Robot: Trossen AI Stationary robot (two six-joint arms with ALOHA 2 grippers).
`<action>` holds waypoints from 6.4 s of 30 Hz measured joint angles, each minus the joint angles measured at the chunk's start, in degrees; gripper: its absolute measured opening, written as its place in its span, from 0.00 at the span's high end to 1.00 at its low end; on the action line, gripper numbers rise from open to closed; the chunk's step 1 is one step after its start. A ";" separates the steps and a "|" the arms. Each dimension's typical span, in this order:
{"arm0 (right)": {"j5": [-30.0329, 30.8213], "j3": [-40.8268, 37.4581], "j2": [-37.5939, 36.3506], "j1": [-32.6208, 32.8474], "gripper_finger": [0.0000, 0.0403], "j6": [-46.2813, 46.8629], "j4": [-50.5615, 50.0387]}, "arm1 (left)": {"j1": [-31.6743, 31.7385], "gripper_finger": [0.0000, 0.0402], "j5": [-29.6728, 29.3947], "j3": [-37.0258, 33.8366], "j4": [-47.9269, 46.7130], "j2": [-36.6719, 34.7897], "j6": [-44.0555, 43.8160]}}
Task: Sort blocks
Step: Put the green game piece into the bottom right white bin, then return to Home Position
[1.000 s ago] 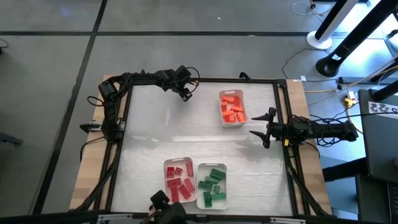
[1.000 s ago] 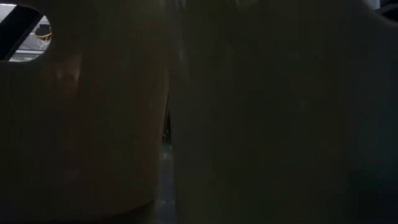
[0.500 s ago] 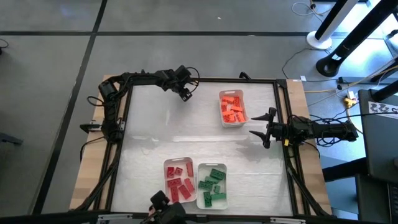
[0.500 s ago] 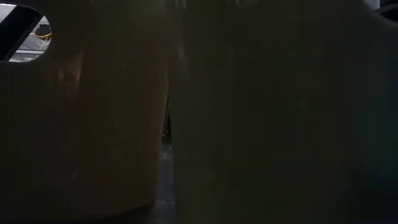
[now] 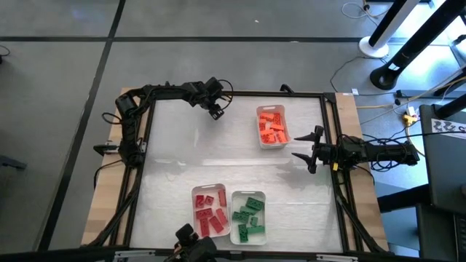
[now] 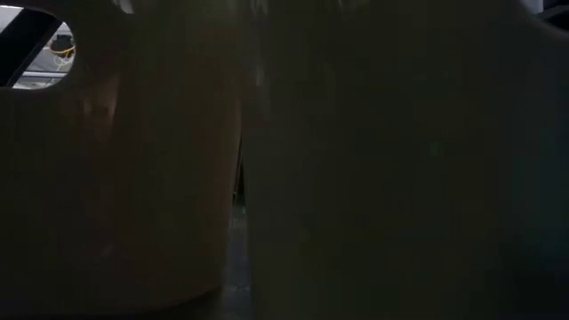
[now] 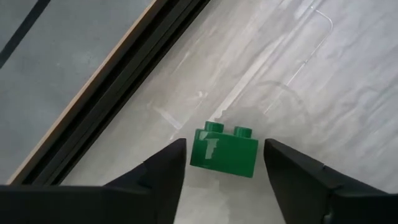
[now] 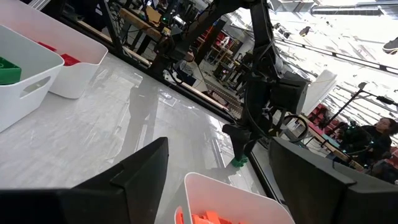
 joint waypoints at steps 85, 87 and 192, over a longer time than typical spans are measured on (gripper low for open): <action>-0.59 0.00 0.22 0.02 0.32 0.00 -0.07 | -59.62 0.41 -10.36 -6.67 9.98 -36.22 -5.39; -0.59 0.00 0.22 0.02 0.32 0.00 -0.07 | -61.28 0.41 -15.23 -12.53 12.67 -42.49 -3.21; -1.47 0.00 0.21 0.02 0.32 -0.02 0.00 | -33.00 0.41 -11.54 -71.91 29.59 -110.05 8.63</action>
